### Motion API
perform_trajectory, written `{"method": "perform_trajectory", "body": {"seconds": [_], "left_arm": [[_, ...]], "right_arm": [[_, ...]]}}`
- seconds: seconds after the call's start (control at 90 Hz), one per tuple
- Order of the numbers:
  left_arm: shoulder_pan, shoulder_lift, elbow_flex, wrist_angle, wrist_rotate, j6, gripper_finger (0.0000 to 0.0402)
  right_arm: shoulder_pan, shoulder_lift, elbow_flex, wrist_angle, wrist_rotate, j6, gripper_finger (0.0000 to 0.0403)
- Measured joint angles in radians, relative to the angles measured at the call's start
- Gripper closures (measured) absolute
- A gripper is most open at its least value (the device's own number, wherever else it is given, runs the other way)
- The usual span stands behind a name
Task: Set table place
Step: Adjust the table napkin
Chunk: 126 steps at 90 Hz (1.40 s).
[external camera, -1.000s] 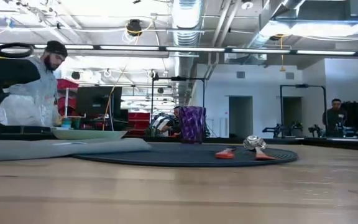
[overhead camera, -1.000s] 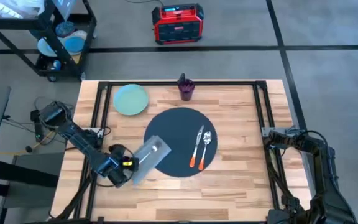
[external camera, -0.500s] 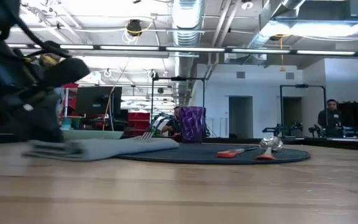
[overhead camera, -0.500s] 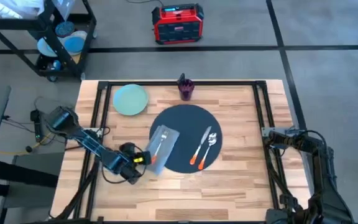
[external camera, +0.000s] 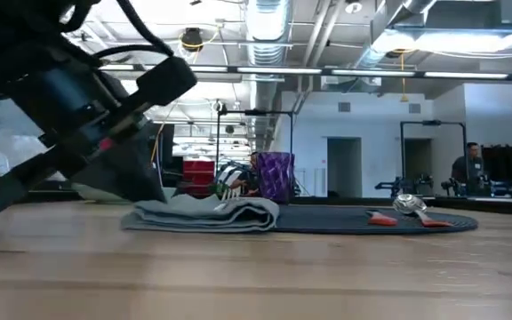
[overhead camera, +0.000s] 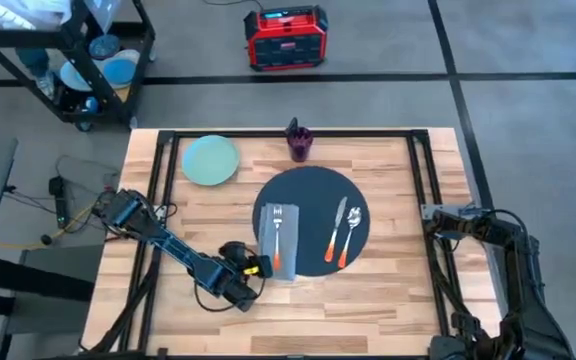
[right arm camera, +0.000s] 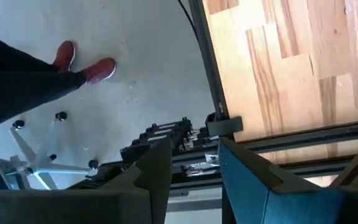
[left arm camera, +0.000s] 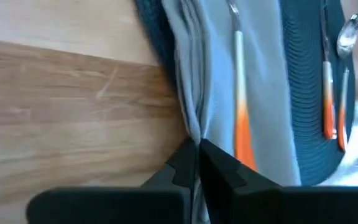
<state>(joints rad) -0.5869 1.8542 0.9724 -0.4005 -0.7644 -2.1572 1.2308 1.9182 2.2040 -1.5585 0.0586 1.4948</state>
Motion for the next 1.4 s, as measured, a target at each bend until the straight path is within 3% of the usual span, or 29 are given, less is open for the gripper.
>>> {"method": "perform_trajectory", "body": {"seconds": [0.222,0.411,0.611,0.8,1.089,1.211,1.4], "left_arm": [[-0.006,-0.002,0.088,0.0,-0.052,0.082,0.0401],[-0.003,-0.015,0.201,-0.025,-0.079,0.298,0.0401],[0.021,-0.014,0.267,-0.12,-0.071,0.345,0.0401],[0.031,-0.01,0.264,-0.183,0.051,0.334,0.0401],[0.03,-0.003,0.174,-0.1,0.376,0.185,0.0401],[0.024,-0.003,0.164,-0.021,0.394,0.267,0.0401],[0.024,-0.003,0.15,-0.057,0.395,0.312,0.0396]], "right_arm": [[0.007,0.0,0.0,0.027,0.0,0.0,0.0284],[0.007,0.0,0.0,0.026,0.032,-0.003,0.0284],[0.008,0.0,0.0,0.024,0.054,-0.011,0.0284],[0.031,0.0,0.0,0.025,0.055,-0.002,0.0284],[0.058,0.0,0.0,0.025,0.055,0.021,0.0284],[0.057,0.0,0.0,0.025,0.055,0.019,0.0284],[0.058,0.0,0.0,0.029,0.055,0.019,0.0284]]}}
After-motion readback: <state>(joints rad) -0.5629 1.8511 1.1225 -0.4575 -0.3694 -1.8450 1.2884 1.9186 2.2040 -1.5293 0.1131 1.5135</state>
